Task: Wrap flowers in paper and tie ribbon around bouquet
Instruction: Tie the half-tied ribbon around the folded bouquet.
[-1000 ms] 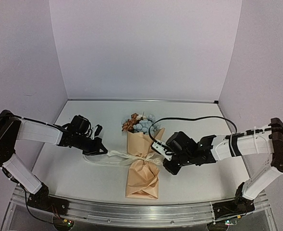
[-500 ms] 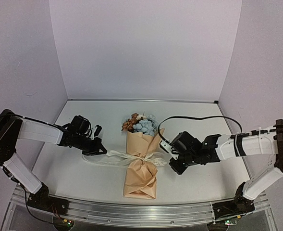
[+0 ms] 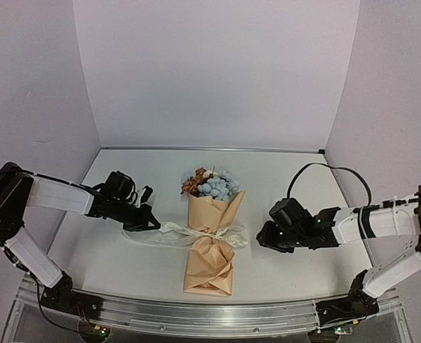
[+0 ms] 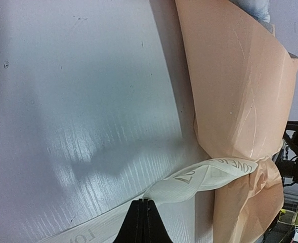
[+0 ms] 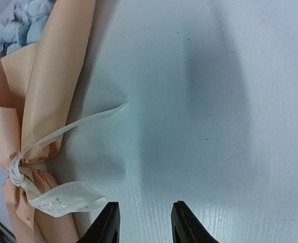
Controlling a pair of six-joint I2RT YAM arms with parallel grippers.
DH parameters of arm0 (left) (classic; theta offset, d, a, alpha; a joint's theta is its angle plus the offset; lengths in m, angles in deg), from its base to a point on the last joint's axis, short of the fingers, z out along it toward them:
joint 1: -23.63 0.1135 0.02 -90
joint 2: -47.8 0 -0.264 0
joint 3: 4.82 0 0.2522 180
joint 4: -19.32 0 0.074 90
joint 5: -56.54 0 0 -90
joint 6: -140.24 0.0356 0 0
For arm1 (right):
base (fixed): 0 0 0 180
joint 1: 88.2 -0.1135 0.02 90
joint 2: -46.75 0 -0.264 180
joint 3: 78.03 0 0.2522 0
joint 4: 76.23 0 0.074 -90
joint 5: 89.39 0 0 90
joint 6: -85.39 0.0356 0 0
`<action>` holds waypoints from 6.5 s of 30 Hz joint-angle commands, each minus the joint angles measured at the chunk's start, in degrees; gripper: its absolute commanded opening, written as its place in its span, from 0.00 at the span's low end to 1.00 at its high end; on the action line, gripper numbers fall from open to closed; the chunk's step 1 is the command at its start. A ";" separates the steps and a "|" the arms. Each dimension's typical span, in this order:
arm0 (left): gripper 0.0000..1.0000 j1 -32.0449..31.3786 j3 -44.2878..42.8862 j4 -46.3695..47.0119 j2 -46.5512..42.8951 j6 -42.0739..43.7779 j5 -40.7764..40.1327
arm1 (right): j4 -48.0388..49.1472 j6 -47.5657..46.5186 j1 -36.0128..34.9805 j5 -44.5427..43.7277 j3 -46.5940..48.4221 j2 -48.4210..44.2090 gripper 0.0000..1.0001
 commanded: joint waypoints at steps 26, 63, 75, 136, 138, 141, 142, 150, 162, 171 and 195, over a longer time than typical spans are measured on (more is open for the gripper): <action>0.00 0.27 -1.13 1.93 -0.71 0.14 1.64 | 18.55 32.90 -6.86 -5.07 -4.25 5.89 0.32; 0.00 0.26 -0.85 2.58 0.00 0.04 2.05 | 22.66 35.55 -9.09 -5.22 -0.53 10.33 0.34; 0.00 0.27 -0.93 2.78 0.37 0.13 2.18 | 23.19 37.38 -10.16 -6.00 0.96 11.71 0.32; 0.00 1.29 -0.09 -2.10 -1.53 -1.78 -6.03 | -25.04 -23.23 -6.90 -9.04 4.43 -3.29 0.00; 0.00 1.33 0.13 -2.31 -2.64 -2.04 -7.06 | -26.23 -26.66 -6.94 -10.08 5.03 -2.47 0.00; 0.00 1.30 0.02 -3.18 -3.66 -2.03 -8.19 | -27.55 -32.56 -6.92 -10.06 5.94 -1.28 0.00; 0.00 1.30 -0.08 -3.45 -3.87 -1.99 -8.47 | -27.76 -34.48 -6.93 -9.82 6.12 -1.00 0.00; 0.00 1.32 -1.41 -5.10 -4.32 -2.10 -10.49 | -27.77 -54.90 -7.26 -8.24 6.69 -0.05 0.00; 0.00 -0.98 -3.15 -3.16 -2.37 0.26 -1.20 | -28.88 -45.32 -6.52 -1.25 10.94 -3.49 0.37; 0.00 -1.75 -3.70 -2.65 -1.18 0.14 -0.71 | -26.14 -37.07 -6.52 0.95 10.37 -5.00 0.47; 0.00 -1.72 -4.71 -3.15 -0.30 0.76 -0.75 | -11.21 -39.03 -17.77 -12.10 5.95 7.60 0.56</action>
